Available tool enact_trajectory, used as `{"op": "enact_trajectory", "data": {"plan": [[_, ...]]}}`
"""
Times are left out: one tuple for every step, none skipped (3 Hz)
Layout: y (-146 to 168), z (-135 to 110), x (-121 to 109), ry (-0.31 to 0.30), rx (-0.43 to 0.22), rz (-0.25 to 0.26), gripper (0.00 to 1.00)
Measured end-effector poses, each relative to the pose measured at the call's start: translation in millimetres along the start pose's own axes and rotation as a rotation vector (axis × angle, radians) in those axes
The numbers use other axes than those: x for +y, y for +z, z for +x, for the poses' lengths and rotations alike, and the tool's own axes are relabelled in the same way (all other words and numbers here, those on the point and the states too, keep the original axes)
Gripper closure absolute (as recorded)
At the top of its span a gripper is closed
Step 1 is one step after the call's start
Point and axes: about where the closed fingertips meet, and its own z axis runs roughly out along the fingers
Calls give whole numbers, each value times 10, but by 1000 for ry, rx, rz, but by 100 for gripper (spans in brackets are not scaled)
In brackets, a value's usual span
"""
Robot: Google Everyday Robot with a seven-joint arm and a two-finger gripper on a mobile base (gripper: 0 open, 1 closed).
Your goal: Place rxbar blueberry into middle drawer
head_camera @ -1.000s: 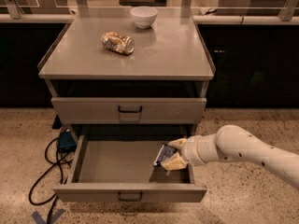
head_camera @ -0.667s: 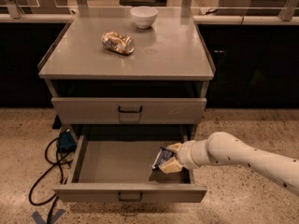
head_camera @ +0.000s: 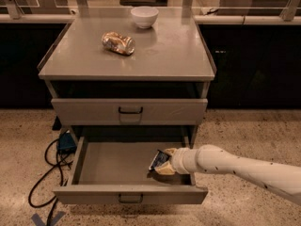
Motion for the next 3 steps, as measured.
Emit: {"op": "enact_trajectory", "data": {"plan": [[0,0,0,0,0,0,100],[236,47,-59,9,-6,-62,100],[710,183,-118,36,5,-159,100]]}}
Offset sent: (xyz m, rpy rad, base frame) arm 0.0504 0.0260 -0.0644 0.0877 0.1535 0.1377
